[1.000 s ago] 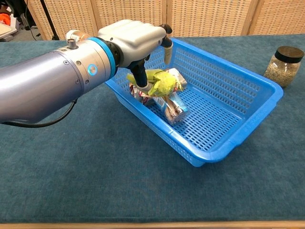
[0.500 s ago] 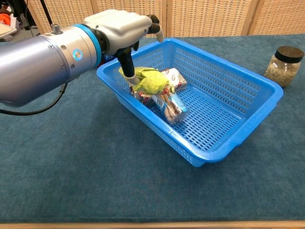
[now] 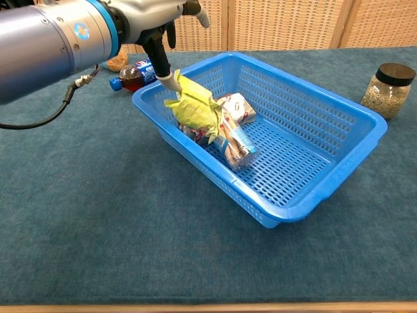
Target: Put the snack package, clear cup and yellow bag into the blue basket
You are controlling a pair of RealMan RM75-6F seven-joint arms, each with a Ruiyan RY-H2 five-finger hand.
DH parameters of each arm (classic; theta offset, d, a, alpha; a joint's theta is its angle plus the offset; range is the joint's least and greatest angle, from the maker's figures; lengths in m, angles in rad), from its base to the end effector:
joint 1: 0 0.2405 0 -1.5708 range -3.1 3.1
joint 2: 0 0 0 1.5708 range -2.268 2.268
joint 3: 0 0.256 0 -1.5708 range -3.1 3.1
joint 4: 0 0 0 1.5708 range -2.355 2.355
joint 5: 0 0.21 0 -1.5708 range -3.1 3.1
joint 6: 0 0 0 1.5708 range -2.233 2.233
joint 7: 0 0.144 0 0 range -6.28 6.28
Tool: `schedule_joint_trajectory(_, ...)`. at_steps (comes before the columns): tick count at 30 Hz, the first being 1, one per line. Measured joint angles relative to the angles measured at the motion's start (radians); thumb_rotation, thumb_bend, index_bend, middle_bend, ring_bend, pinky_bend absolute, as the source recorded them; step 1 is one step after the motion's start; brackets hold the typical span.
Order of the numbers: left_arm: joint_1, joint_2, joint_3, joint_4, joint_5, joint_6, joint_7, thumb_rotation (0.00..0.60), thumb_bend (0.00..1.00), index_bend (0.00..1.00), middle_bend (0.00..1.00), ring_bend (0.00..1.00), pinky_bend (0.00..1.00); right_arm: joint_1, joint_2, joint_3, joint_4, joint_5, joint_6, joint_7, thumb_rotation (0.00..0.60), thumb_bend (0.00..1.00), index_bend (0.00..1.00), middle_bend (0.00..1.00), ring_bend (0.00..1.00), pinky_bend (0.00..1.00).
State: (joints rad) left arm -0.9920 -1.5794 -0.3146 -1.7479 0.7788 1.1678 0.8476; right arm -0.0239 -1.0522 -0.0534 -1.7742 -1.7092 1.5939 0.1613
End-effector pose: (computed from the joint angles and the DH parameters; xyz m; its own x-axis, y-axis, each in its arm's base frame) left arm -0.0177 0.3466 0.0015 0.5205 0.0750 0.8506 0.7872 -0.4280 -0.4440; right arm -0.2742 -0.1253 0.1584 0.1498 -0.0530 0.9873 -0.9848 -0.0972 0.1442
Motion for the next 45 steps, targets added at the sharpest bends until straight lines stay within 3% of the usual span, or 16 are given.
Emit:
schedule_joint_trajectory(10,-0.002,0.039,-0.018,-0.013,-0.003,0.011,-0.041,0.6,0.0,0.04,0.0,0.34,0.19,-0.001,0.0,0.0,-0.001,0.001,-0.001,-0.003,0.6,0.21,0.0,0.0,0.0,0.06)
schedule_joint_trajectory(15,0.014,0.091,-0.003,-0.036,0.006,0.019,-0.043,0.6,0.0,0.04,0.0,0.34,0.18,0.0,0.001,0.0,0.001,0.002,-0.001,-0.001,0.6,0.21,0.0,0.0,0.0,0.06)
schedule_joint_trajectory(21,0.096,0.214,0.038,-0.073,0.055,0.039,-0.117,0.6,0.0,0.03,0.0,0.34,0.17,0.0,-0.002,-0.002,-0.001,-0.004,-0.003,-0.011,0.6,0.21,0.0,0.0,0.0,0.06)
schedule_joint_trajectory(31,0.292,0.442,0.131,-0.058,0.206,0.045,-0.399,0.6,0.0,0.0,0.0,0.33,0.13,0.005,-0.025,-0.008,-0.013,-0.013,-0.027,-0.085,0.6,0.21,0.0,0.0,0.0,0.06)
schedule_joint_trajectory(39,0.384,0.481,0.202,-0.01,0.367,0.062,-0.522,0.6,0.0,0.0,0.0,0.33,0.12,0.006,-0.04,-0.012,-0.02,-0.017,-0.037,-0.13,0.6,0.21,0.0,0.0,0.0,0.06)
schedule_joint_trajectory(45,0.458,0.497,0.245,-0.041,0.437,0.117,-0.548,0.6,0.01,0.0,0.0,0.33,0.12,0.005,-0.036,-0.009,-0.019,-0.014,-0.03,-0.118,0.6,0.21,0.0,0.0,0.0,0.06)
